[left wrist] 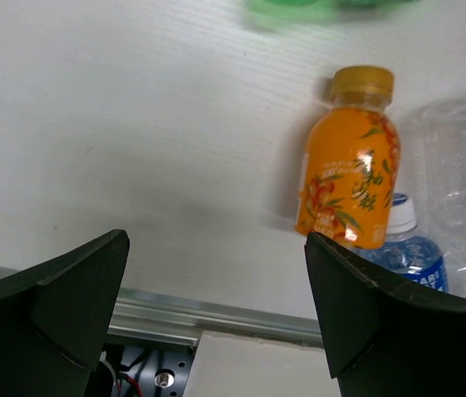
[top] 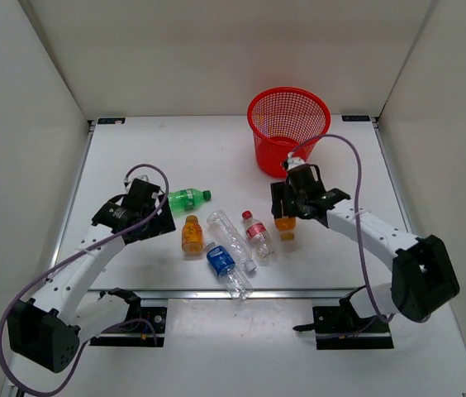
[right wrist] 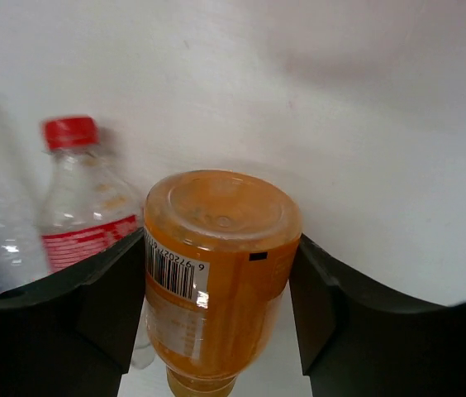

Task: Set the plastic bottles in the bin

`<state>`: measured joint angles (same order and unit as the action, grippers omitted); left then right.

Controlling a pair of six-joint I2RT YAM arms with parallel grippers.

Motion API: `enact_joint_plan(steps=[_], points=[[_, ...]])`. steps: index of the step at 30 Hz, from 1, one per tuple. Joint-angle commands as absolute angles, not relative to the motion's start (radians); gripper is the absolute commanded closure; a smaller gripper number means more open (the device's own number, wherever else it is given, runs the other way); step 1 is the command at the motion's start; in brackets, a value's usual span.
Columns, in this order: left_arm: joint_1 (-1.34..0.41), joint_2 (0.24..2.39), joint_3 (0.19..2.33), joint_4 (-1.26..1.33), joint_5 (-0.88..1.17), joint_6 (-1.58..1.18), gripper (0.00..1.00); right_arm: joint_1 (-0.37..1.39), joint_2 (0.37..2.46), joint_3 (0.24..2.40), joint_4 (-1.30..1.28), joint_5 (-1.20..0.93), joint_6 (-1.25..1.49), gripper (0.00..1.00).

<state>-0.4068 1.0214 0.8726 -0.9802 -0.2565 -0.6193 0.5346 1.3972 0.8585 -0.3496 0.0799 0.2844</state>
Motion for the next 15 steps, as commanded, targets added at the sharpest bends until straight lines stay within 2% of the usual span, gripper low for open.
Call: enact_joint_plan(steps=[1, 3, 6, 9, 12, 15], points=[[-0.37, 1.04, 0.939, -0.89, -0.227, -0.563, 0.01, 0.502, 1.275, 1.036, -0.359, 0.006, 0.201, 0.79], [-0.358, 1.072, 0.96, -0.861, -0.206, -0.543, 0.01, 0.502, 1.267, 1.13, -0.391, -0.072, 0.144, 0.81], [-0.35, 1.135, 0.997, -0.822, -0.184, -0.509, 0.01, 0.522, 1.316, 1.331, -0.425, -0.072, 0.049, 0.81], [-0.344, 1.222, 1.038, -0.799, -0.132, -0.456, 0.01, 0.503, 1.42, 1.556, -0.425, -0.068, -0.045, 0.79], [-0.321, 1.284, 1.071, -0.778, -0.091, -0.413, 0.01, 0.408, 1.579, 1.797, -0.423, 0.009, -0.037, 0.8], [-0.308, 1.348, 1.138, -0.799, -0.132, -0.382, 0.01, 0.322, 1.718, 1.939, -0.407, -0.159, -0.005, 0.8]])
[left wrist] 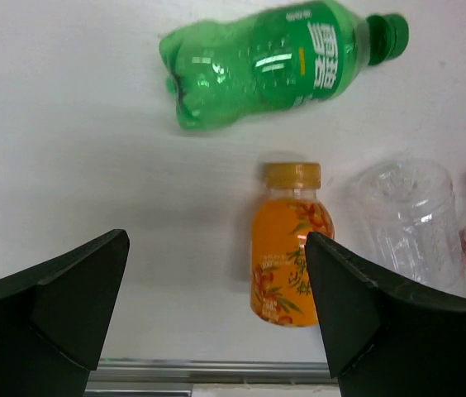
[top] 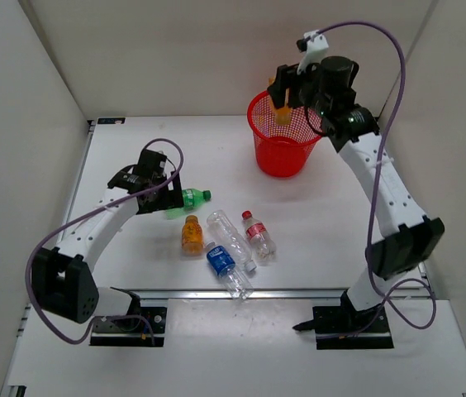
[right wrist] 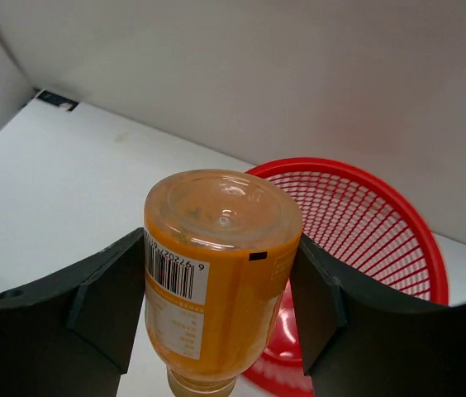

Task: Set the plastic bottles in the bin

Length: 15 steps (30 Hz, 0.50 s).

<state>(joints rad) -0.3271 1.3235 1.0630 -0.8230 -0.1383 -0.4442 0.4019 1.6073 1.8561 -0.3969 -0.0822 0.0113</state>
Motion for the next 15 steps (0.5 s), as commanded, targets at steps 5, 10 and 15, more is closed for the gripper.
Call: enact_joint_plan(steps=[5, 10, 15], points=[[-0.287, 1.416, 1.233, -0.775, -0.045, -0.263, 0.01, 0.19, 1.834, 1.916, -0.26, -0.235, 0.116, 0.82], [-0.262, 1.537, 1.333, -0.755, 0.069, -0.057, 0.01, 0.126, 1.913, 1.959, -0.242, -0.33, 0.166, 0.62], [-0.246, 1.647, 1.405, -0.753, 0.144, 0.109, 0.01, 0.123, 1.919, 1.977, -0.261, -0.388, 0.164, 0.37]])
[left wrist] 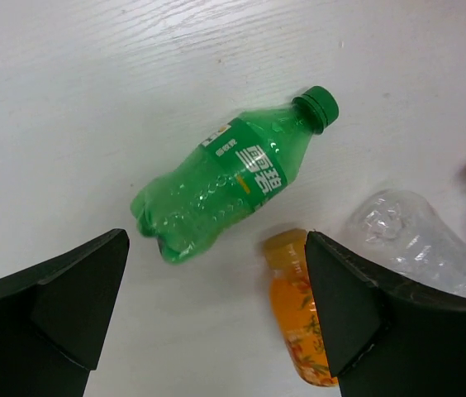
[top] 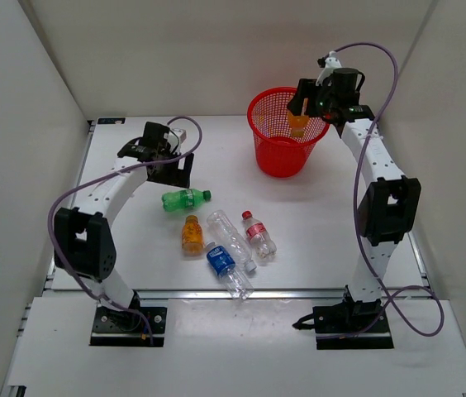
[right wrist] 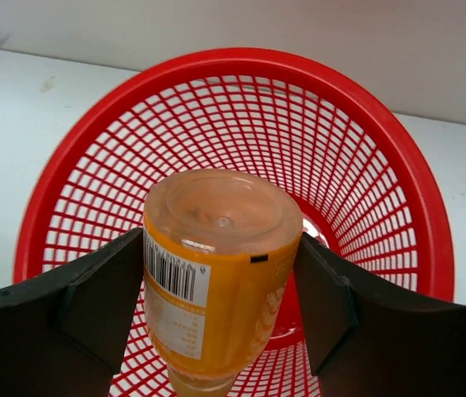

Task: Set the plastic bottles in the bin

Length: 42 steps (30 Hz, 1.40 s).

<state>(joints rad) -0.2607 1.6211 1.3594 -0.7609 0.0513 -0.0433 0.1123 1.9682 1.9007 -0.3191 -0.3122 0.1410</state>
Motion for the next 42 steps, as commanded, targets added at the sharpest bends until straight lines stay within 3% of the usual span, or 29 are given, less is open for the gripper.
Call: enact_joint_plan(steps=[1, 6, 8, 9, 16, 22, 34, 37, 39, 42], points=[[-0.242, 1.669, 1.413, -0.755, 0.143, 0.133, 0.01, 0.126, 1.913, 1.97, -0.273, -0.391, 0.161, 0.33], [-0.249, 1.695, 1.388, -0.698, 0.195, 0.25, 0.01, 0.121, 1.852, 1.968, -0.324, -0.445, 0.155, 0.17], [-0.253, 1.706, 1.414, -0.69, 0.213, 0.281, 0.02, 0.124, 1.798, 1.938, -0.354, -0.463, 0.143, 0.03], [-0.253, 1.729, 1.43, -0.692, 0.218, 0.307, 0.01, 0.136, 1.781, 1.909, -0.354, -0.469, 0.127, 0.01], [-0.25, 1.916, 1.614, -0.837, 0.224, 0.409, 0.02, 0.118, 1.564, 1.683, -0.388, -0.361, 0.123, 0.01], [-0.268, 1.968, 1.566, -0.845, 0.204, 0.463, 0.01, 0.008, 1.345, 1.413, -0.345, -0.44, 0.215, 0.01], [-0.288, 2.046, 1.511, -0.824, 0.153, 0.347, 0.02, -0.052, 1.175, 1.249, -0.397, -0.383, 0.224, 0.01], [-0.281, 2.034, 1.503, -0.796, 0.117, 0.292, 0.16, -0.052, 1.128, 1.212, -0.406, -0.342, 0.229, 0.01], [-0.29, 2.01, 1.509, -0.779, 0.047, 0.226, 0.34, -0.042, 1.103, 1.187, -0.428, -0.273, 0.223, 0.0], [-0.308, 1.947, 1.505, -0.759, -0.036, 0.175, 0.48, -0.064, 1.045, 1.099, -0.466, -0.171, 0.245, 0.01]])
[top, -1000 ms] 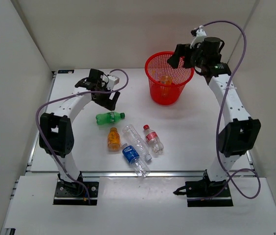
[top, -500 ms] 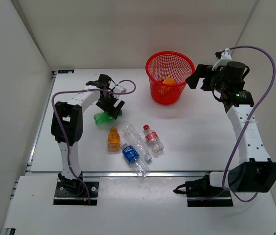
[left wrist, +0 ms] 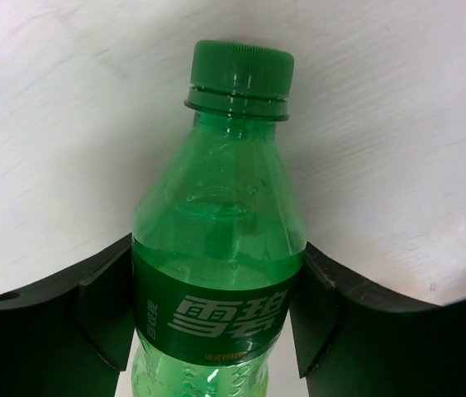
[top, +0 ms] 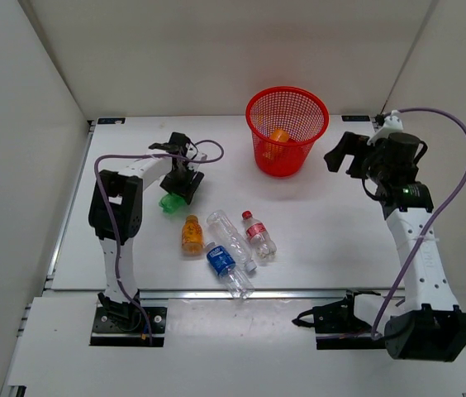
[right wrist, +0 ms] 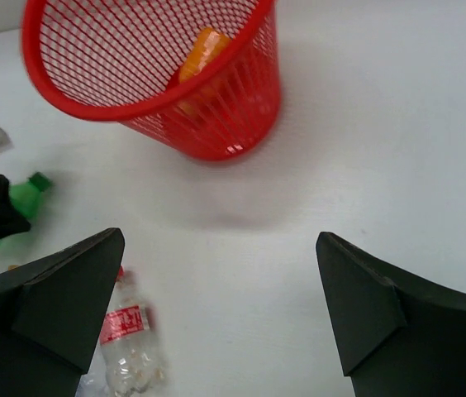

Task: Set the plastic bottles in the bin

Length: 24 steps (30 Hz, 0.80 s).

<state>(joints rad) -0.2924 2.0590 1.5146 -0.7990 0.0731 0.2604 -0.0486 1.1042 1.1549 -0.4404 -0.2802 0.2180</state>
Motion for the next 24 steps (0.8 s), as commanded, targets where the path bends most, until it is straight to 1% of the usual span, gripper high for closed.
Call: enact_joint_plan(steps=[1, 3, 4, 5, 7, 8, 9, 10, 11, 14, 15, 16, 18, 19, 20, 21, 22, 23, 24], points=[[-0.317, 1.933, 1.512, -0.75, -0.052, 0.158, 0.48, -0.101, 1.025, 1.08, -0.478, -0.172, 0.253, 0.01], [-0.345, 1.873, 1.537, -0.718, -0.086, 0.109, 0.46, -0.184, 1.0, 1.005, -0.505, -0.205, 0.259, 0.01], [-0.359, 1.861, 1.587, -0.704, -0.121, 0.077, 0.36, -0.201, 0.996, 0.977, -0.524, -0.225, 0.259, 0.01], [-0.386, 1.855, 1.648, -0.704, -0.124, 0.06, 0.34, -0.224, 0.986, 0.953, -0.544, -0.241, 0.25, 0.01], [-0.422, 1.848, 1.754, -0.666, -0.2, -0.059, 0.42, -0.225, 0.971, 0.904, -0.567, -0.223, 0.245, 0.01], [-0.44, 1.859, 1.84, -0.651, -0.216, -0.093, 0.44, -0.213, 0.957, 0.893, -0.565, -0.207, 0.235, 0.01], [-0.445, 1.868, 1.877, -0.641, -0.231, -0.144, 0.4, -0.2, 0.953, 0.878, -0.574, -0.184, 0.232, 0.01], [-0.459, 1.887, 1.947, -0.624, -0.183, -0.164, 0.31, -0.192, 0.939, 0.87, -0.565, -0.17, 0.226, 0.0], [-0.472, 1.89, 2.015, -0.599, -0.152, -0.173, 0.3, -0.187, 0.93, 0.868, -0.561, -0.158, 0.218, 0.01], [-0.527, 1.914, 2.095, -0.467, -0.247, -0.293, 0.33, -0.212, 0.917, 0.862, -0.569, -0.189, 0.193, 0.01], [-0.547, 1.917, 2.085, -0.38, -0.271, -0.31, 0.38, -0.216, 0.916, 0.861, -0.571, -0.193, 0.187, 0.01], [-0.552, 1.917, 2.069, -0.329, -0.284, -0.361, 0.4, -0.218, 0.91, 0.854, -0.574, -0.187, 0.181, 0.01], [-0.571, 1.925, 2.013, -0.138, -0.281, -0.44, 0.4, -0.19, 0.904, 0.853, -0.583, -0.131, 0.167, 0.01], [-0.583, 1.939, 2.011, -0.108, -0.29, -0.483, 0.4, -0.175, 0.904, 0.854, -0.591, -0.124, 0.164, 0.0], [-0.591, 1.977, 2.041, -0.074, -0.307, -0.507, 0.37, -0.172, 0.902, 0.848, -0.592, -0.117, 0.161, 0.01], [-0.616, 2.003, 2.096, -0.043, -0.333, -0.514, 0.33, -0.173, 0.91, 0.845, -0.601, -0.132, 0.161, 0.01], [-0.641, 2.058, 2.152, -0.034, -0.345, -0.514, 0.32, -0.176, 0.908, 0.844, -0.601, -0.143, 0.16, 0.01], [-0.655, 2.115, 2.184, -0.006, -0.365, -0.499, 0.34, -0.182, 0.913, 0.841, -0.598, -0.147, 0.166, 0.01], [-0.679, 2.179, 2.276, -0.027, -0.391, -0.482, 0.35, -0.173, 0.92, 0.836, -0.589, -0.138, 0.161, 0.01]])
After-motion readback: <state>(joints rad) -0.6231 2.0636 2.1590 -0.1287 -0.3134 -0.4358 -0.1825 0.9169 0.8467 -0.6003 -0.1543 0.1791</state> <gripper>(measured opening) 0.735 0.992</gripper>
